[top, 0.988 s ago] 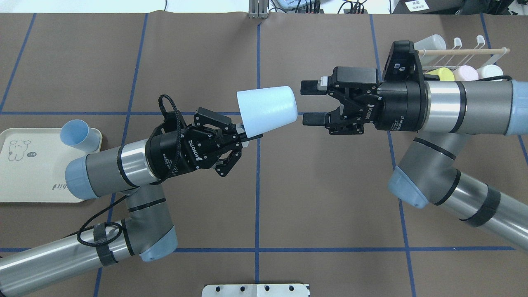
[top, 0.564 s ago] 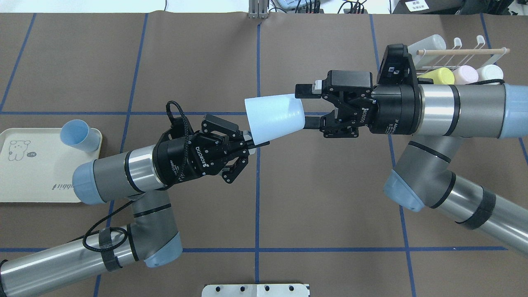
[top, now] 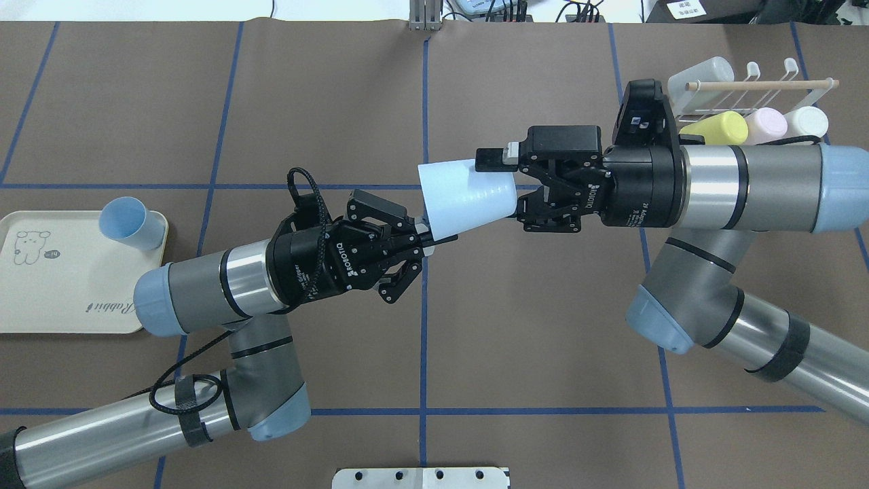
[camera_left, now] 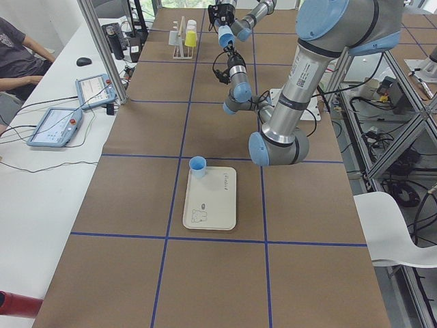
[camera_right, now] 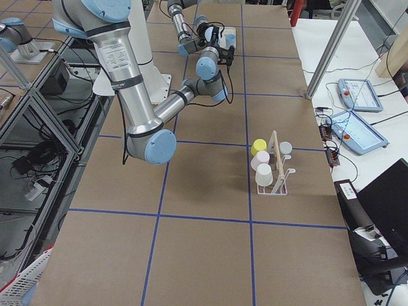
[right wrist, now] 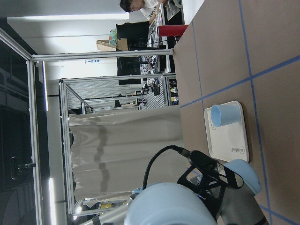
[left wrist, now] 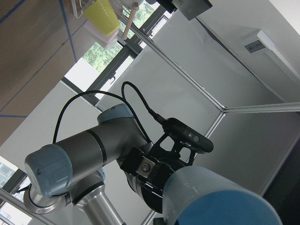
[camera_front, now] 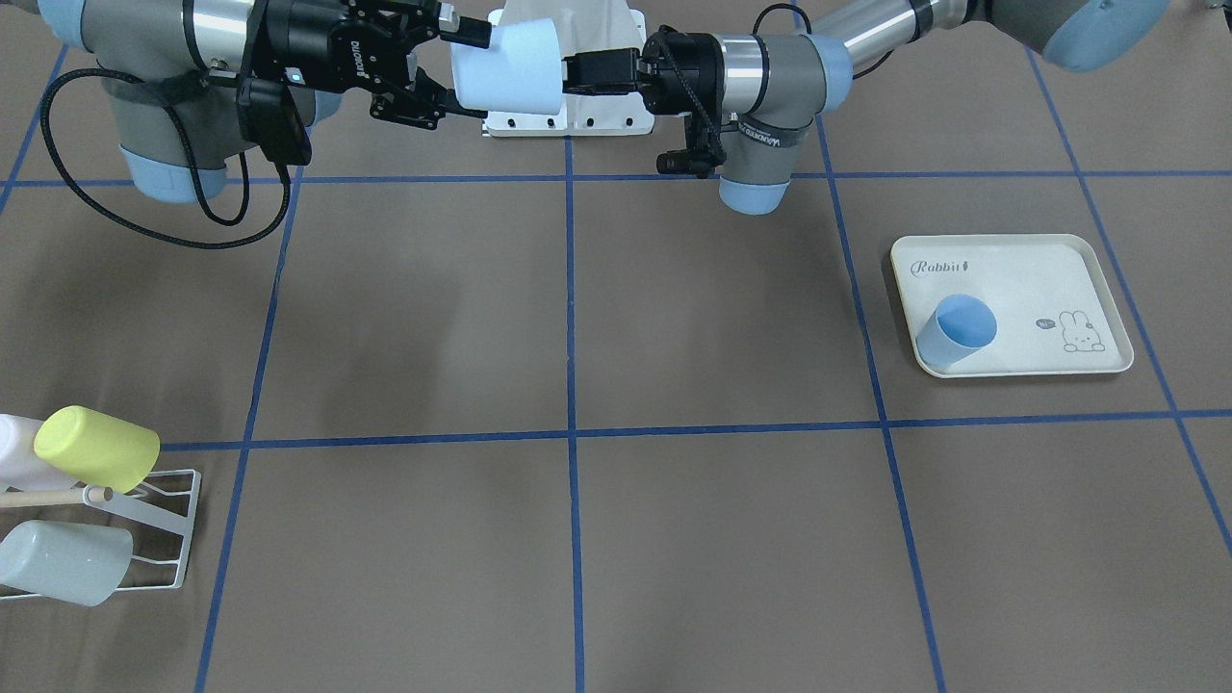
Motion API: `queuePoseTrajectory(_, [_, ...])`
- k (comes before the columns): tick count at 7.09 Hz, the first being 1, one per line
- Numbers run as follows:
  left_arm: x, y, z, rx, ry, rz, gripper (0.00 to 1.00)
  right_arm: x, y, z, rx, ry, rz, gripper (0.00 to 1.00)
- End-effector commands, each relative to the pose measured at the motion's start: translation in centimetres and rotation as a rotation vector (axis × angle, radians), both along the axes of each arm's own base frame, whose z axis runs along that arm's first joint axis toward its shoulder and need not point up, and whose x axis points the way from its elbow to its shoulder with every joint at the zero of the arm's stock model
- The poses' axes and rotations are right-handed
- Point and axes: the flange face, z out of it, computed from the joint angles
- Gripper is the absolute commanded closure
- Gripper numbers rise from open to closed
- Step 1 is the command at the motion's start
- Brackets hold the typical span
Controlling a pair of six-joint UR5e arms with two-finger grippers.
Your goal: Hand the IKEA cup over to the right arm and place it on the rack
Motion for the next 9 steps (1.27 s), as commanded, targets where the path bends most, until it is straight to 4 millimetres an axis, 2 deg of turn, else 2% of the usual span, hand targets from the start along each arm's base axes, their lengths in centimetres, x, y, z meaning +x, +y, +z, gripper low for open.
queuePoseTrajectory(1, [0.0, 0.0, -0.3, 0.004, 0.003, -0.005, 0.74, 0.0, 0.0, -0.1, 0.002, -0.003, 0.001, 0.68])
queuePoseTrajectory(2, [-0.2, -0.4, -0.3, -0.023, 0.012, -0.028, 0.04, 0.1, 0.0, 0.0, 0.001, -0.002, 0.003, 0.82])
queuePoseTrajectory(3, [-0.5, -0.6, -0.2, -0.035, 0.017, -0.04, 0.0, 0.1, 0.0, 0.0, 0.001, -0.002, 0.003, 0.88])
queuePoseTrajectory(4, [-1.3, -1.5, 0.2, -0.036, 0.013, -0.061, 0.0, 0.2, -0.1, -0.1, 0.002, -0.003, 0.006, 0.89])
queuePoseTrajectory(5, [-2.9, -3.2, 3.2, -0.048, -0.043, -0.107, 0.0, 0.6, -0.6, -0.1, -0.001, -0.006, 0.031, 0.89])
queuePoseTrajectory(6, [-5.9, -5.7, 7.1, -0.038, -0.129, -0.152, 0.0, 1.5, -2.4, 0.4, 0.017, 0.023, 0.109, 0.89])
queuePoseTrajectory(7, [-8.5, -8.9, 8.5, -0.022, -0.241, -0.177, 0.0, 1.4, -4.4, 1.3, 0.063, 0.12, 0.206, 0.89])
queuePoseTrajectory(8, [-10.8, -12.0, 9.0, 0.022, -0.396, -0.208, 0.0, 2.0, -6.3, 1.6, 0.068, 0.211, 0.265, 0.89])
queuePoseTrajectory(9, [-12.5, -14.2, 9.7, 0.102, -0.549, -0.253, 0.0, 3.0, -8.3, 2.2, 0.076, 0.31, 0.317, 0.89])
